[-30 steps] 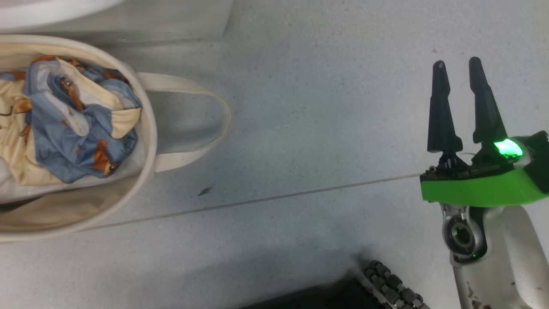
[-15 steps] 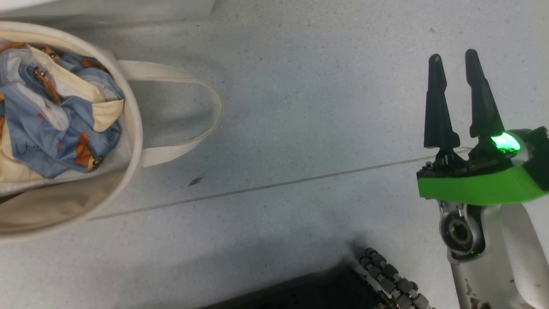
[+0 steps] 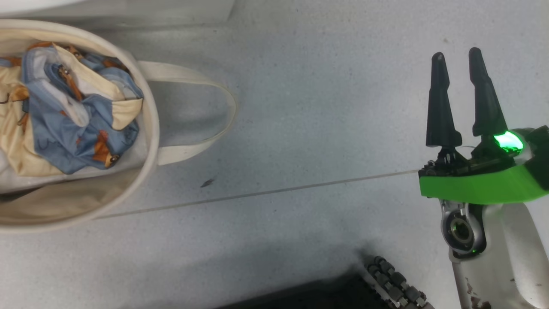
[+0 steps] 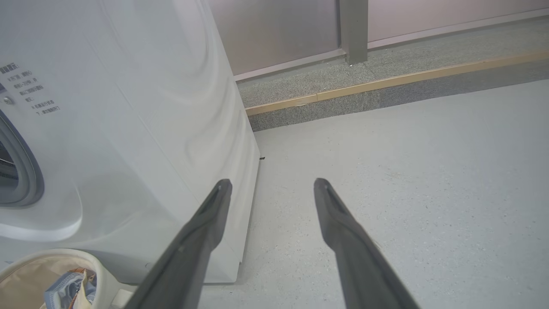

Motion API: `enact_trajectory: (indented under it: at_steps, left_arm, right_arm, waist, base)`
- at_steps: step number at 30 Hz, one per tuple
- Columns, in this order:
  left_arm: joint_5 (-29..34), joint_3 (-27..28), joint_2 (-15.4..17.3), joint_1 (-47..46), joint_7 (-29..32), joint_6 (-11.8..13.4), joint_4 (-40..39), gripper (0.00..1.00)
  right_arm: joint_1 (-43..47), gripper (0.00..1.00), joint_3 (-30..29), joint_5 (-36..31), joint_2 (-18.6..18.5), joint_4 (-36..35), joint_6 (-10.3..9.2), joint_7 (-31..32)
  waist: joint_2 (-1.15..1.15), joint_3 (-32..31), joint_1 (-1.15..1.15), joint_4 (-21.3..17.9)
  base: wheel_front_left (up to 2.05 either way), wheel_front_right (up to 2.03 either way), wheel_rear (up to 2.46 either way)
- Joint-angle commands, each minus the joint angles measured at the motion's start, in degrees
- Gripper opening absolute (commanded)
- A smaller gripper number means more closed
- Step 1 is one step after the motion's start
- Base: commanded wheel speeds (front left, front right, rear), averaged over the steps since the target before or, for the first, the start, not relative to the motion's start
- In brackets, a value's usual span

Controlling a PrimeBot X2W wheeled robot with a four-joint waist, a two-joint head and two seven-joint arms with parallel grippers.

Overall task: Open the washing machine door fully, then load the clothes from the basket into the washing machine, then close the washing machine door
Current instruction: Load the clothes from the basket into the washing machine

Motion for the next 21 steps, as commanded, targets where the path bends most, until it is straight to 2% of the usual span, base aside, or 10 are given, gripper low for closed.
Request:
enact_trajectory:
  at_steps: [1, 4, 13, 21]
  left_arm:
    - [-0.58, 0.28, 2.1, -1.06, 0.53, -0.08, -0.83, 1.0]
    - [-2.96, -2.18, 1.97, 1.03, 1.6, -0.08, -0.52, 1.0]
    - [-9.05, -6.22, 1.63, 12.59, -3.23, -0.08, -1.03, 1.0]
    - [-11.69, -5.77, -0.28, 24.71, -5.0, -0.08, -2.86, 1.0]
  right_arm:
    - [1.29, 1.0, 0.65, -0.55, -0.07, -1.39, 0.06, -0.28]
    - [1.18, 1.0, 0.84, -1.05, -0.07, -0.6, 0.06, -0.28]
    - [0.33, 1.0, 1.36, -2.58, -0.07, 2.75, 0.06, 1.18]
    - [0.79, 1.0, 2.45, -3.31, -0.07, 6.87, 0.06, 3.52]
  waist:
    - [0.0, -0.89, 0.0, 0.45]
    - [0.0, -3.02, 0.0, 1.07]
    - [0.0, -12.79, 0.0, 3.26]
    - [0.0, -23.25, 0.0, 5.39]
  base:
    - [0.0, 0.0, 0.0]
    - [0.0, 0.0, 0.0]
    - [0.0, 0.0, 0.0]
    - [0.0, 0.0, 0.0]
